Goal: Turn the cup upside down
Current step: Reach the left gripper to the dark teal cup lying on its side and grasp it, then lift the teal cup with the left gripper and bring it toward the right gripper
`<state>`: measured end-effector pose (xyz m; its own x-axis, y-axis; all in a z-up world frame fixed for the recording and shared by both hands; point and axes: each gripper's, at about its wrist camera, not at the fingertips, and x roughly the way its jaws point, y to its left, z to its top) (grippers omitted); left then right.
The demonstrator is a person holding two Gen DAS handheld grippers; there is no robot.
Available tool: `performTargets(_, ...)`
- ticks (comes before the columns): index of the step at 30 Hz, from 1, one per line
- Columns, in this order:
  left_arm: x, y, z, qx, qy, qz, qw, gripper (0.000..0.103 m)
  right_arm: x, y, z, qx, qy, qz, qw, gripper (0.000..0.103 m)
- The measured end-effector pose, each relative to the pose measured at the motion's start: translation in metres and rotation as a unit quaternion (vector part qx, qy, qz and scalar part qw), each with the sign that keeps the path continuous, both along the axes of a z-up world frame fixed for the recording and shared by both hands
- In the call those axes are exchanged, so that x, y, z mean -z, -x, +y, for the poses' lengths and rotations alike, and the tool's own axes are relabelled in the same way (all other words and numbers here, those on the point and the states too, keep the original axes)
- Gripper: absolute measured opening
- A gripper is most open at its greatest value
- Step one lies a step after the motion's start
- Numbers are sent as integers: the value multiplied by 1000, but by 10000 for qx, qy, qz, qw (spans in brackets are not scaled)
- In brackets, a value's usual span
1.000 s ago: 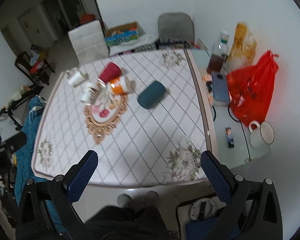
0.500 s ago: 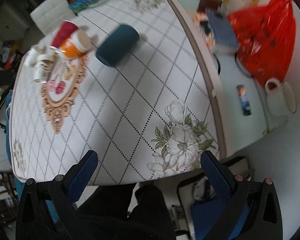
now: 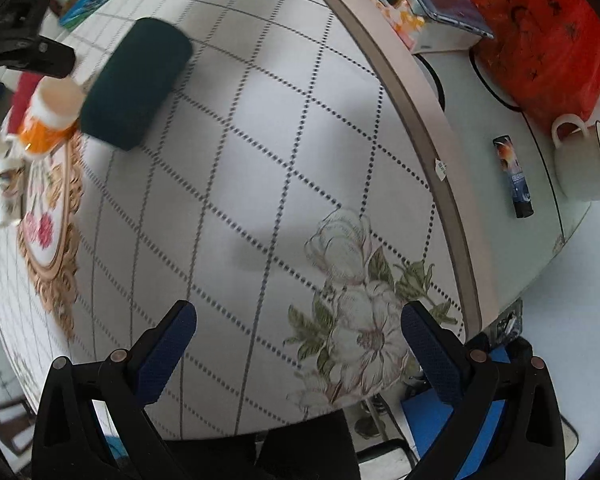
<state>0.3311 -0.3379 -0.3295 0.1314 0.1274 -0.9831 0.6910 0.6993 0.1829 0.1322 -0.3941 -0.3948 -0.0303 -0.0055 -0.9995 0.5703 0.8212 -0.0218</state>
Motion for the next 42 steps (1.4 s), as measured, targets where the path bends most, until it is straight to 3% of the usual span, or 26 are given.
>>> performTargets(10, 56, 2, -40, 780, -340, 379, 9957, 101, 16, -11, -26, 278, 61, 248, 9993, 103)
performTargets(17, 74, -5, -43, 889, -401, 555, 9937, 67, 17, -21, -32, 345, 113, 364, 9987, 103)
performTargets(22, 75, -11, -38, 809, -287, 520, 9950, 67, 15, -31, -35, 420, 141, 424, 9981, 103)
performTargets(33, 46, -30, 5, -11, 154, 829, 9964, 67, -7, -30, -46, 561, 210, 302, 9977, 103)
performTargets(42, 20, -28, 85, -1106, 448, 1161, 9860, 67, -28, -39, -36, 123, 25, 86, 9999, 103)
